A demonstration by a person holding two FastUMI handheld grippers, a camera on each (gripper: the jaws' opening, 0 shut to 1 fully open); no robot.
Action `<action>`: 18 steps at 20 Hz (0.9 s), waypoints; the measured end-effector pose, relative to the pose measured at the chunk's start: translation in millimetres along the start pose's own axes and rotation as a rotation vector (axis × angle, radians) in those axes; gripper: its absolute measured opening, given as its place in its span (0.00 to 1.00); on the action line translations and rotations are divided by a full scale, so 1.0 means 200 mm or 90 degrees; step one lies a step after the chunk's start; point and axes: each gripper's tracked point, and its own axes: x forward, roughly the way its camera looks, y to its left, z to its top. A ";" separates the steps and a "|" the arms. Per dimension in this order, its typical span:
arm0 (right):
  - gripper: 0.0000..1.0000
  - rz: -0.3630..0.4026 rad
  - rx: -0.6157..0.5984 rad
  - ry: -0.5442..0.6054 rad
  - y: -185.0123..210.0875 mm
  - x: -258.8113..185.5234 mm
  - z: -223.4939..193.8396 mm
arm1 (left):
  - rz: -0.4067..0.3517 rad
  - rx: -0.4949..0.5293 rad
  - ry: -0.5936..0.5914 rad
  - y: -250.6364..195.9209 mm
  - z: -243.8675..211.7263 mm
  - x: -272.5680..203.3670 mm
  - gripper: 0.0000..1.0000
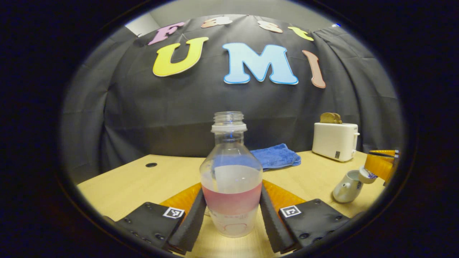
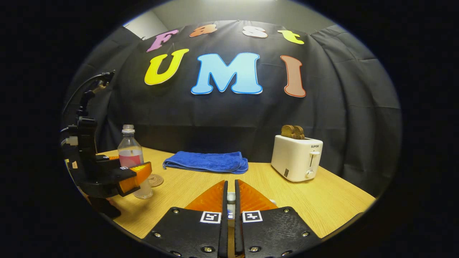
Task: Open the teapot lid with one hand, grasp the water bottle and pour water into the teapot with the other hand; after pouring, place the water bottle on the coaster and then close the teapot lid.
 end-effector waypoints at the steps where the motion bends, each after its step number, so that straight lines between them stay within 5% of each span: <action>1: 0.07 0.006 0.003 -0.001 0.01 -0.04 0.00 | -0.003 -0.001 0.002 -0.01 0.01 -0.01 0.87; 11: 0.07 0.002 -0.002 -0.042 -0.05 -0.61 0.05 | -0.042 0.137 0.007 -0.22 0.05 -0.04 0.86; 18: 0.07 -0.028 0.011 -0.015 -0.17 -0.81 -0.08 | -0.085 0.313 0.020 -0.46 0.03 -0.02 0.86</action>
